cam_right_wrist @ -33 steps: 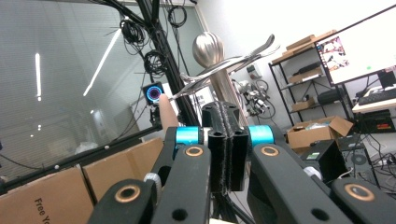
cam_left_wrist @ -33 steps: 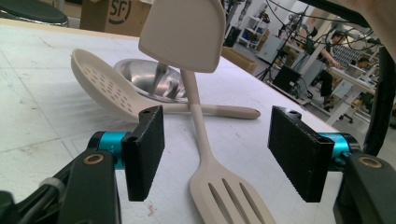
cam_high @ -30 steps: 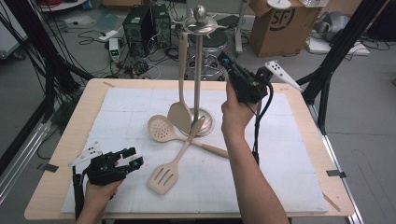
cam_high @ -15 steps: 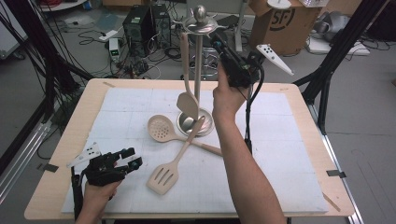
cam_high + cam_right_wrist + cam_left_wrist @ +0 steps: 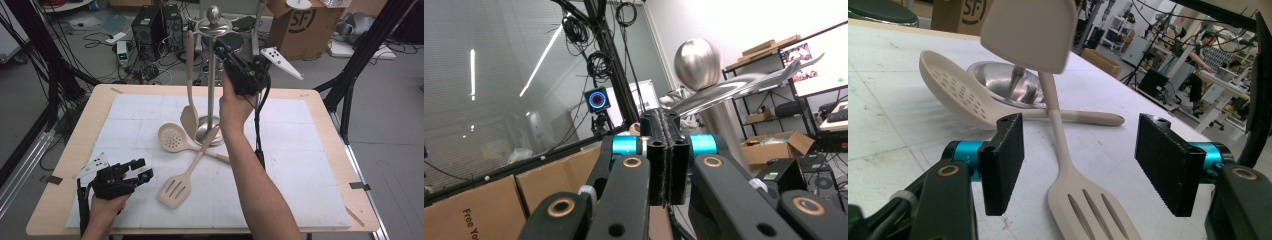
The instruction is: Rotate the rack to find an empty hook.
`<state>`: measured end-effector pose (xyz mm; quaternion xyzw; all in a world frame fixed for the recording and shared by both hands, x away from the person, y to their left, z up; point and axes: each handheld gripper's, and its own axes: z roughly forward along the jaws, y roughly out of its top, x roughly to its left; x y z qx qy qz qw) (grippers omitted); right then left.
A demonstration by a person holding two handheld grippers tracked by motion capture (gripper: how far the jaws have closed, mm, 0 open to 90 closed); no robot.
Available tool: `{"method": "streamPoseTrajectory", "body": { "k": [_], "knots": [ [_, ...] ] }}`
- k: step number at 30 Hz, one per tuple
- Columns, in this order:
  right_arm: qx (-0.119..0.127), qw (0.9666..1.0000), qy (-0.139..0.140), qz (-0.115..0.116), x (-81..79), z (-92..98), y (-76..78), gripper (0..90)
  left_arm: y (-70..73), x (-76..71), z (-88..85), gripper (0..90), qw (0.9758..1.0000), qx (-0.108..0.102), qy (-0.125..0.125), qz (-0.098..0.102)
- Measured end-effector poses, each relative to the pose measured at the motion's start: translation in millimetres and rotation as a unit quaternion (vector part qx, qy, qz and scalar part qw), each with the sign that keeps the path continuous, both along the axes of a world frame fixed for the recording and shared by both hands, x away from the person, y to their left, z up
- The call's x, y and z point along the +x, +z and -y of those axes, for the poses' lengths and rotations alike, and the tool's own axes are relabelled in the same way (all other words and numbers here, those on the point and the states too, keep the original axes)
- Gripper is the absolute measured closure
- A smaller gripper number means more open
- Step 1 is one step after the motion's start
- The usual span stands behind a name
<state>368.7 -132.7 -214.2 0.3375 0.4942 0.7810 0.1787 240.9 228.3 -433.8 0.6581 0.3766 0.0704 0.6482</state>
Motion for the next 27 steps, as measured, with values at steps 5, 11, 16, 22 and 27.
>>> {"method": "streamPoseTrajectory", "body": {
  "k": [5,11,16,22,27],
  "knots": [
    [-0.008,1.0,0.001,0.001,0.7,-11.5,1.6,90.0,0.1,-0.1,-0.6,36.8,1.0,0.001,0.0,-0.001],
    [-0.014,0.9998,0.011,0.004,1.4,-27.9,9.4,90.0,-0.1,-0.3,-1.0,36.8,1.0,-0.002,0.0,-0.001],
    [-0.025,0.9995,0.018,0.001,3.8,-38.1,7.4,90.0,0.1,-1.0,-2.2,36.8,1.0,0.0,-0.001,-0.001],
    [-0.017,0.9998,0.01,0.002,-2.1,-28.2,2.7,90.0,0.1,-2.3,-3.3,36.8,1.0,-0.002,0.002,-0.001],
    [-0.003,0.9999,-0.009,-0.013,2.5,-7.0,-9.8,90.0,0.4,-2.8,-2.4,36.8,1.0,-0.002,0.001,0.0]
  ]
}}
